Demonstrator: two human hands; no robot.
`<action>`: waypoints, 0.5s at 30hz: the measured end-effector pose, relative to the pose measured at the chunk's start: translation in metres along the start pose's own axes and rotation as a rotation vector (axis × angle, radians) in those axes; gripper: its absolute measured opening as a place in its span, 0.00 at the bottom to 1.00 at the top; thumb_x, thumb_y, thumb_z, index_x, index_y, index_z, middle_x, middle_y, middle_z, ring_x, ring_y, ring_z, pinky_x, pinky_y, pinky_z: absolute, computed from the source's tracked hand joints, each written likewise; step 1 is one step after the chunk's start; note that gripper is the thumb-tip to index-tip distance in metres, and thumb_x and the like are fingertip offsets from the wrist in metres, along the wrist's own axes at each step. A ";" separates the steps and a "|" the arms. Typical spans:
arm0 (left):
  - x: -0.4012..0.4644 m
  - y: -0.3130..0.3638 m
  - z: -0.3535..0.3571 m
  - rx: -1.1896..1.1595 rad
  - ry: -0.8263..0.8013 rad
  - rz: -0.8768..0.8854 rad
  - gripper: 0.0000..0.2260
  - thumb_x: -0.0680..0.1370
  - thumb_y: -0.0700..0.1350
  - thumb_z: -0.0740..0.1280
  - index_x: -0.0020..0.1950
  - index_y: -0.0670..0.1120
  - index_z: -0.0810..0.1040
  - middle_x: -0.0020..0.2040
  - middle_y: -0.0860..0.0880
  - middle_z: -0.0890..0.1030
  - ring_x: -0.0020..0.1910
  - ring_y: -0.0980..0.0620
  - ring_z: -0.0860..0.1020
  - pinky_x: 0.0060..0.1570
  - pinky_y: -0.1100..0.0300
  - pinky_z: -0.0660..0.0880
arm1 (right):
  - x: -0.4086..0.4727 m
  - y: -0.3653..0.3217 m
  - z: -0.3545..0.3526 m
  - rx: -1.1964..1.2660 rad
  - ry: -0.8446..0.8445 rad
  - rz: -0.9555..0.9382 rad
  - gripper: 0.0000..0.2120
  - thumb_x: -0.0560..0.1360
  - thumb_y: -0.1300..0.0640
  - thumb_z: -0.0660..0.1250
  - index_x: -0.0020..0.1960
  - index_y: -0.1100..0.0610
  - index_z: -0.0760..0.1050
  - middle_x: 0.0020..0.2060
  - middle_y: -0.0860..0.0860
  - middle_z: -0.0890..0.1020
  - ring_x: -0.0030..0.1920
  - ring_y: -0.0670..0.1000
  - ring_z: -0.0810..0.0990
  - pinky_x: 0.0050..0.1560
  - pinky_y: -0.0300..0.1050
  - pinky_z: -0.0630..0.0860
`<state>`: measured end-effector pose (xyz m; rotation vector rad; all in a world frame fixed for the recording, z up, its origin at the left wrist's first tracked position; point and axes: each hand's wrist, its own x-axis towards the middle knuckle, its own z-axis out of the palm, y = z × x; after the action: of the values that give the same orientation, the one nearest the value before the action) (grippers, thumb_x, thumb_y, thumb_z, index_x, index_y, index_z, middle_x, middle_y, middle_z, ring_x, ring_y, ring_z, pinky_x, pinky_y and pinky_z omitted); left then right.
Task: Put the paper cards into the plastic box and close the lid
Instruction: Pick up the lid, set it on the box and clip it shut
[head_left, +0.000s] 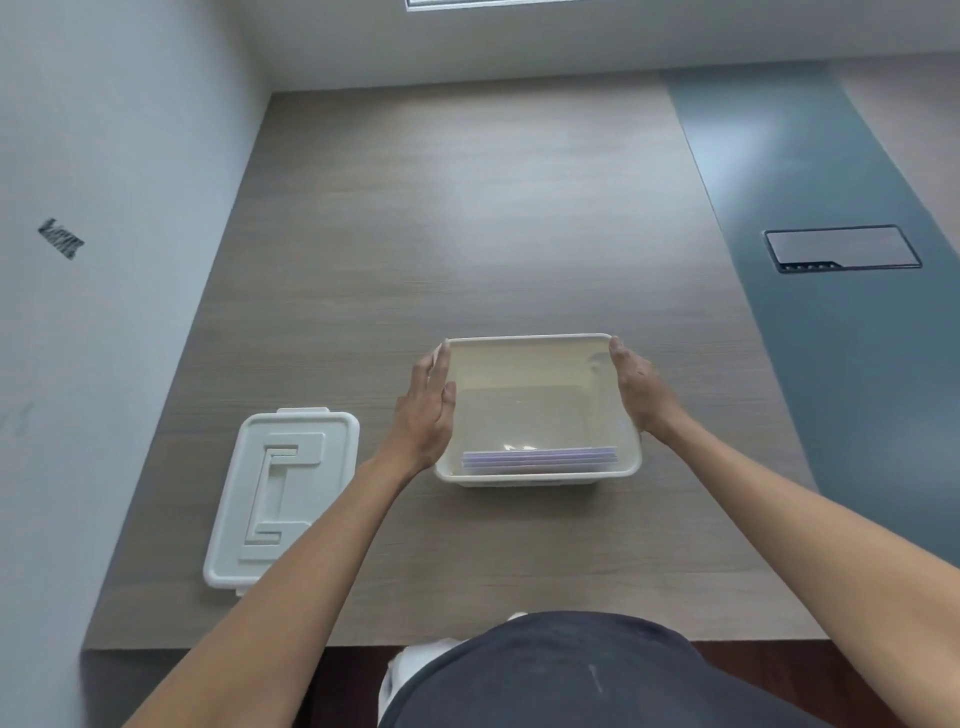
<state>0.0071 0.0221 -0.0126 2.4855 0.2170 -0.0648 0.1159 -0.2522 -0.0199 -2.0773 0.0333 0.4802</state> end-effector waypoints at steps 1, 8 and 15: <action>0.000 0.000 0.000 -0.032 0.003 -0.009 0.25 0.84 0.46 0.51 0.81 0.49 0.49 0.77 0.47 0.58 0.72 0.47 0.66 0.66 0.47 0.67 | 0.000 0.000 0.000 -0.020 -0.010 -0.011 0.27 0.83 0.43 0.48 0.76 0.59 0.63 0.76 0.53 0.65 0.77 0.50 0.61 0.70 0.38 0.54; -0.002 -0.008 -0.014 -0.058 -0.011 -0.055 0.28 0.83 0.57 0.49 0.81 0.51 0.45 0.79 0.47 0.54 0.75 0.48 0.62 0.71 0.47 0.62 | 0.002 -0.012 -0.003 -0.210 0.053 -0.109 0.23 0.84 0.45 0.50 0.52 0.61 0.75 0.46 0.56 0.79 0.53 0.61 0.77 0.47 0.50 0.68; -0.015 -0.055 -0.043 0.142 0.146 -0.206 0.31 0.82 0.60 0.46 0.81 0.46 0.46 0.80 0.45 0.52 0.79 0.47 0.51 0.74 0.47 0.55 | 0.033 -0.064 0.033 -0.738 0.078 -0.394 0.24 0.82 0.43 0.53 0.72 0.54 0.69 0.70 0.56 0.71 0.69 0.60 0.69 0.68 0.56 0.61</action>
<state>-0.0177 0.0891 -0.0091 2.6028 0.5472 0.0161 0.1490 -0.1848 0.0059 -2.7277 -0.5762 0.1706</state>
